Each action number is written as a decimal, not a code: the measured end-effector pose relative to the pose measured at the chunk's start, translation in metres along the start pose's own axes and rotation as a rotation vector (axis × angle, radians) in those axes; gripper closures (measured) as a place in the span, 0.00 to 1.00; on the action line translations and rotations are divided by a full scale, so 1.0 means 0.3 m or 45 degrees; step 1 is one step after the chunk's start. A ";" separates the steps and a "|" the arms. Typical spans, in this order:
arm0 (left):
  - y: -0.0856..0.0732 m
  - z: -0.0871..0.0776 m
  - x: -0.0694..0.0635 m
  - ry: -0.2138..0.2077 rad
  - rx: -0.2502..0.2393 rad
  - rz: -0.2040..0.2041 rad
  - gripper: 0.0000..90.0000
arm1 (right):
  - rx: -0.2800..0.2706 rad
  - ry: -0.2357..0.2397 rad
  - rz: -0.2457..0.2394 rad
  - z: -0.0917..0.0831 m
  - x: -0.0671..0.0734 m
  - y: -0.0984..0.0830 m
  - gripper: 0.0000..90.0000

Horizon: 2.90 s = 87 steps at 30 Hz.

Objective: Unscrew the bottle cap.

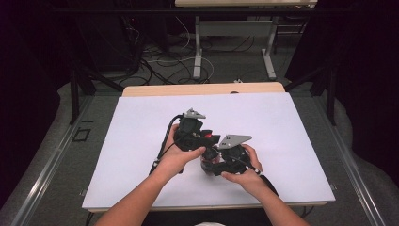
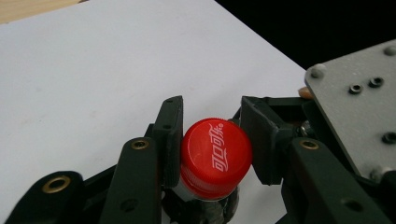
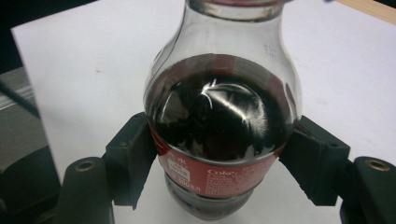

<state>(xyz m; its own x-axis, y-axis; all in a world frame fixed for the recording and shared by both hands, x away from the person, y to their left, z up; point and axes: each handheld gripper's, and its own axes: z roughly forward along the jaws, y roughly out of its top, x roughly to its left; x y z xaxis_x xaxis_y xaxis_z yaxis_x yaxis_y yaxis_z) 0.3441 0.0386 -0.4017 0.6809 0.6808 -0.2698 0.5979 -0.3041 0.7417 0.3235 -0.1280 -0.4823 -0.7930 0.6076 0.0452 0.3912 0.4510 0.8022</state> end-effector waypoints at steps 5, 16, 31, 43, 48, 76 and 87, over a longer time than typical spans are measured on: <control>0.011 0.011 -0.006 0.046 0.004 -0.105 0.68 | 0.005 -0.036 0.024 0.005 -0.004 -0.005 0.33; 0.023 -0.018 0.021 0.029 -0.011 -0.102 0.68 | -0.008 -0.037 0.018 0.008 -0.008 -0.006 0.33; -0.004 -0.065 0.144 0.105 -0.041 -0.171 0.68 | -0.010 -0.072 0.034 0.006 -0.045 -0.014 0.33; -0.088 -0.104 0.266 0.184 -0.087 -0.235 0.68 | -0.050 -0.146 0.064 0.009 -0.098 0.012 0.33; -0.124 -0.107 0.294 0.209 -0.086 -0.243 0.68 | -0.069 -0.182 0.073 0.016 -0.126 0.034 0.33; -0.223 -0.192 0.428 0.253 -0.116 -0.362 0.68 | -0.068 -0.293 0.173 0.178 -0.279 0.177 0.33; -0.229 -0.200 0.437 0.250 -0.133 -0.382 0.68 | -0.062 -0.333 0.191 0.269 -0.305 0.184 0.33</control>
<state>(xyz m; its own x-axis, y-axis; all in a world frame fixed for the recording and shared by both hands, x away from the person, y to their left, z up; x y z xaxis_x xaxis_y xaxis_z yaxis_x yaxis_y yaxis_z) 0.3669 0.1888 -0.4511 0.3818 0.8473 -0.3692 0.7054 -0.0091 0.7088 0.4555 -0.1060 -0.4902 -0.5785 0.8155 0.0159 0.4670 0.3152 0.8262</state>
